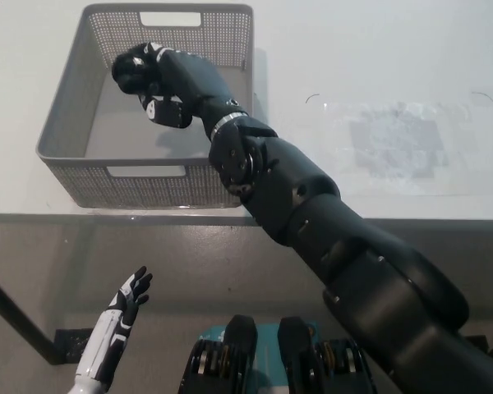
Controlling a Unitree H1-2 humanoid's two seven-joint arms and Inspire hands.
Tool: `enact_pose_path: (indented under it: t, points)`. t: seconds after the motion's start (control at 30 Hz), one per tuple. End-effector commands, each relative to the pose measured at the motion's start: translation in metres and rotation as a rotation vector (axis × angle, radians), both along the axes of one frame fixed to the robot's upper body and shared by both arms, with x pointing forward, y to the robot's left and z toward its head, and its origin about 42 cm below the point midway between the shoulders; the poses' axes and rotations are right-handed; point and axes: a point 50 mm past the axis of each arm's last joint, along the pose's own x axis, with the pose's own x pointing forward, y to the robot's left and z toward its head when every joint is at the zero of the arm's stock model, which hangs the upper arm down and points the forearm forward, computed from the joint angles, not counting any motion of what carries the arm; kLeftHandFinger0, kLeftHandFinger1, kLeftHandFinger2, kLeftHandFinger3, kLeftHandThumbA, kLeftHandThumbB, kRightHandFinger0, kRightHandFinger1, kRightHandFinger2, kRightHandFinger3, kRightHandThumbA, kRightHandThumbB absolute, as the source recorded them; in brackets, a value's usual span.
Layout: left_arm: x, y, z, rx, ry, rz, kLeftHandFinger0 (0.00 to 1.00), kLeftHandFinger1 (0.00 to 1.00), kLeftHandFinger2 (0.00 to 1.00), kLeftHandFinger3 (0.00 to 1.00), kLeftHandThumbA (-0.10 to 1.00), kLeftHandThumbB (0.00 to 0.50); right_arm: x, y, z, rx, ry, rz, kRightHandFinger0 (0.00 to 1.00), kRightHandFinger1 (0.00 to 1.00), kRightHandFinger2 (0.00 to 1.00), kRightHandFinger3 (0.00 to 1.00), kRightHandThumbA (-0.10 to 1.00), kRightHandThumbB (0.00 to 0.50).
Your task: Use the right hand to pick up a webcam and put it into a container on the left side
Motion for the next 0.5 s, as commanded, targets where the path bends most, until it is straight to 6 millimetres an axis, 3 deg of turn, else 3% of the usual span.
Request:
enact_pose_path:
  t: [0.0, 0.07, 0.1, 0.13, 0.17, 0.2, 0.23, 0.27, 0.33, 0.47]
  points:
    - [0.008, 0.002, 0.014, 0.026, -0.05, -0.031, 1.0, 1.0, 1.0, 1.0, 1.0, 0.226, 0.003, 0.006, 0.022, -0.019, -0.061, 0.002, 0.0, 0.39, 0.8, 0.88, -0.1, 0.156]
    - [0.009, 0.002, 0.014, 0.021, -0.05, -0.035, 1.0, 1.0, 1.0, 1.0, 1.0, 0.222, 0.003, 0.004, 0.02, -0.032, -0.055, 0.001, 0.0, 0.39, 0.8, 0.88, -0.1, 0.161]
    - [0.009, 0.002, 0.015, 0.022, -0.053, -0.036, 1.0, 1.0, 1.0, 1.0, 1.0, 0.222, 0.004, 0.003, 0.019, -0.043, -0.056, 0.0, 0.0, 0.37, 0.73, 0.79, -0.1, 0.172]
    - [0.009, 0.002, 0.015, 0.022, -0.055, -0.037, 1.0, 1.0, 1.0, 1.0, 1.0, 0.22, 0.004, 0.002, 0.019, -0.055, -0.052, -0.009, 0.02, 0.37, 0.7, 0.79, 0.04, 0.185]
    - [0.009, 0.002, 0.016, 0.023, -0.057, -0.039, 1.0, 1.0, 1.0, 1.0, 1.0, 0.22, 0.006, 0.002, 0.021, -0.06, -0.023, -0.008, 0.21, 0.58, 0.94, 1.0, 0.25, 0.232]
    - [0.011, 0.001, 0.017, 0.023, -0.059, -0.041, 1.0, 1.0, 1.0, 1.0, 1.0, 0.221, 0.008, 0.0, 0.024, -0.059, 0.005, 0.0, 0.55, 0.8, 1.0, 1.0, 0.51, 0.309]
    - [0.011, 0.001, 0.017, 0.023, -0.058, -0.04, 1.0, 1.0, 1.0, 1.0, 1.0, 0.228, 0.01, -0.002, 0.025, -0.059, 0.047, 0.022, 0.88, 1.0, 1.0, 1.0, 0.7, 0.386]
    - [0.011, 0.001, 0.016, 0.027, -0.057, -0.04, 1.0, 1.0, 1.0, 1.0, 1.0, 0.229, 0.012, -0.005, 0.026, -0.065, 0.082, 0.04, 1.0, 1.0, 1.0, 1.0, 0.78, 0.42]
    - [0.011, 0.001, 0.016, 0.031, -0.061, -0.044, 1.0, 1.0, 1.0, 1.0, 1.0, 0.212, 0.014, -0.007, 0.03, -0.092, 0.085, 0.051, 1.0, 1.0, 1.0, 1.0, 0.97, 0.495]
    - [0.011, 0.001, 0.016, 0.025, -0.06, -0.045, 1.0, 1.0, 1.0, 1.0, 1.0, 0.212, 0.018, -0.011, 0.039, -0.099, 0.077, 0.064, 1.0, 1.0, 1.0, 1.0, 1.0, 0.5]
